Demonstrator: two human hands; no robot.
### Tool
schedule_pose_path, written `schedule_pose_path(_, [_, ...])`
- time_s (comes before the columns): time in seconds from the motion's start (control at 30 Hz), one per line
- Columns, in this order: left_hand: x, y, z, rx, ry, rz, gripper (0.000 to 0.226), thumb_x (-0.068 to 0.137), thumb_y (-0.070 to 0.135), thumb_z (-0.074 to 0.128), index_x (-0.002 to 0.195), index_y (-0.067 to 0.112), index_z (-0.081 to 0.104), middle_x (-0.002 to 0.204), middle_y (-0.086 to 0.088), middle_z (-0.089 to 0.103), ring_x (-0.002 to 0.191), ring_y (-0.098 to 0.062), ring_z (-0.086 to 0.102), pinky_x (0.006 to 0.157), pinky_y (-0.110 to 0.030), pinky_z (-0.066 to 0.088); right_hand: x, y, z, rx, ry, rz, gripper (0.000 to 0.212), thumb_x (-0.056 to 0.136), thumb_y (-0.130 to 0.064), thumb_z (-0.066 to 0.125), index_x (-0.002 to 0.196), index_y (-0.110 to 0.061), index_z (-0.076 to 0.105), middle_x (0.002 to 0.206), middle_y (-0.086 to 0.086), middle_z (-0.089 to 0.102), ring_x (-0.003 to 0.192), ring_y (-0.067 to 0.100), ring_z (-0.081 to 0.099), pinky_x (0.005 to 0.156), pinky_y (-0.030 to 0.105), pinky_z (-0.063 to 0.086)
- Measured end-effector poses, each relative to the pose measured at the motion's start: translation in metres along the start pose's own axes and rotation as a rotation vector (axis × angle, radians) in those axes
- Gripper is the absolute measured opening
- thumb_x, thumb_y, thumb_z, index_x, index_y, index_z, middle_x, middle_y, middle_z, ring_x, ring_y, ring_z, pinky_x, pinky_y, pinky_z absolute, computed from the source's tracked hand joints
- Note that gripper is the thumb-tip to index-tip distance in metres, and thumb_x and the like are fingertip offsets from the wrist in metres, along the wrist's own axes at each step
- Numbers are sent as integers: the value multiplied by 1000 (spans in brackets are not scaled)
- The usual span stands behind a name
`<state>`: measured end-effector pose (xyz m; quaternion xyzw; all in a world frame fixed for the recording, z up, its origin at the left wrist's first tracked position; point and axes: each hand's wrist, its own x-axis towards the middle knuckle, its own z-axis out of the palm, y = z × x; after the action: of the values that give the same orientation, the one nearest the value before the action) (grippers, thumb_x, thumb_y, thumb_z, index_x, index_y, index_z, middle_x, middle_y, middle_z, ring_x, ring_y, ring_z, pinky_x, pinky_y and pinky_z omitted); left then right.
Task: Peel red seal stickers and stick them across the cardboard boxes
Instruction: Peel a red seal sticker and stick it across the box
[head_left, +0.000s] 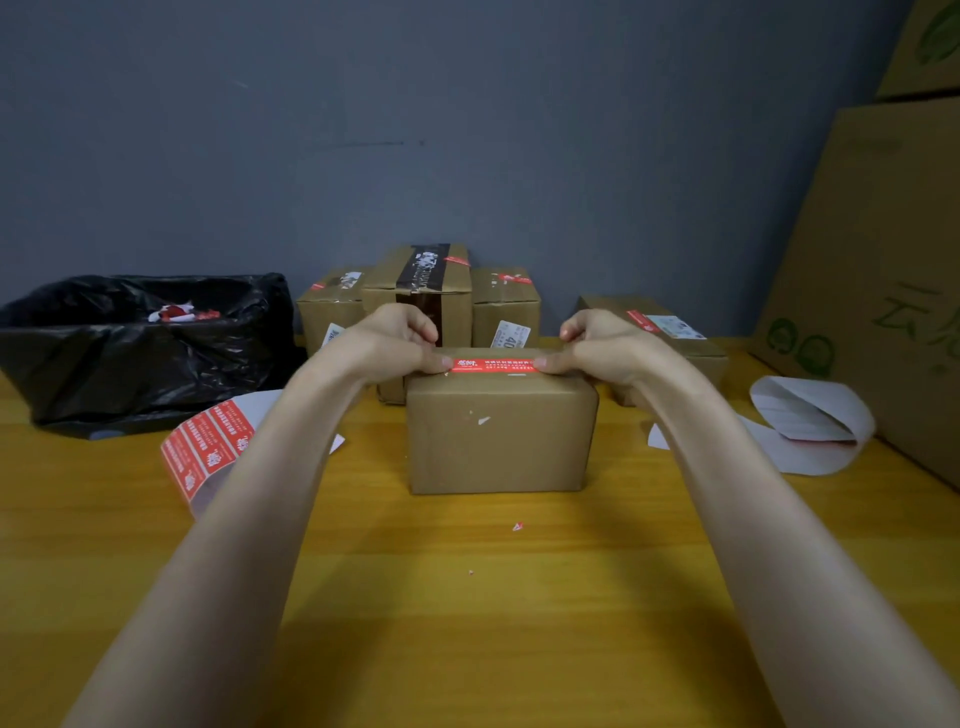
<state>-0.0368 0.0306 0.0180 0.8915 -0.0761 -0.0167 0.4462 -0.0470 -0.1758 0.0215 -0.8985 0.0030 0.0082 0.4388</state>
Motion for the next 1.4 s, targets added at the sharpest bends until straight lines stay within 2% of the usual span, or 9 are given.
schedule_pose_path(0.13, [0,0,-1,-31,76,-15,13,86,16,66,85,16,53,115,-13,61,117,-24,52,97,-34,39,1,3,2,72,45,-2,23,82,-26,70,82,-21,47,95,3,56,96,20,54,81,35,44])
schedule_pose_path(0.3, [5,1,8,58,139,3,25,79,27,73,82,19,50,98,-6,58,104,-21,55,89,-34,44,-1,0,13,-65,161,-46,30,85,-32,67,100,-17,45,97,-2,47,87,13,46,54,21,30])
schedule_pose_path(0.53, [5,0,5,73,111,15,23,81,19,71,79,19,48,79,-2,55,86,-18,53,81,-31,45,0,2,8,-57,126,-65,26,87,-31,65,99,-17,47,91,-2,50,78,9,46,61,24,37])
schedule_pose_path(0.7, [4,0,3,58,107,36,21,81,17,71,81,17,50,82,-2,57,89,-18,55,79,-28,44,4,6,3,-42,62,-64,24,84,-22,68,98,-17,50,99,4,53,94,18,51,80,34,44])
schedule_pose_path(0.87, [0,-9,-13,-147,208,42,15,88,25,62,80,13,59,83,-9,60,78,-17,56,82,-33,48,6,15,-9,302,119,-17,10,89,-15,61,84,-16,52,73,2,51,64,13,49,53,24,43])
schedule_pose_path(0.93, [-1,-11,-17,-29,204,0,26,92,33,55,84,9,61,82,-12,61,73,-16,56,84,-36,49,2,17,-15,262,155,27,13,93,-24,57,99,-12,56,82,4,56,67,12,56,51,22,47])
schedule_pose_path(1.07, [-8,-1,-11,135,36,-141,51,93,48,42,94,1,60,76,-12,66,58,-15,64,59,-25,55,-6,11,-18,-10,30,121,43,96,-41,44,120,-7,54,104,9,63,65,15,64,47,22,52])
schedule_pose_path(1.17, [-13,6,-6,169,-17,-151,50,94,50,39,87,3,57,70,-12,66,42,-11,62,49,-21,53,-9,5,-15,-103,-2,140,54,95,-49,39,127,-7,50,94,7,61,63,20,67,58,28,57])
schedule_pose_path(1.4, [-19,12,-17,-56,106,-75,38,95,43,43,103,8,56,85,-11,63,44,-11,62,46,-21,54,-14,-3,-27,16,119,76,48,96,-48,40,103,-4,59,83,12,64,62,22,66,51,26,56])
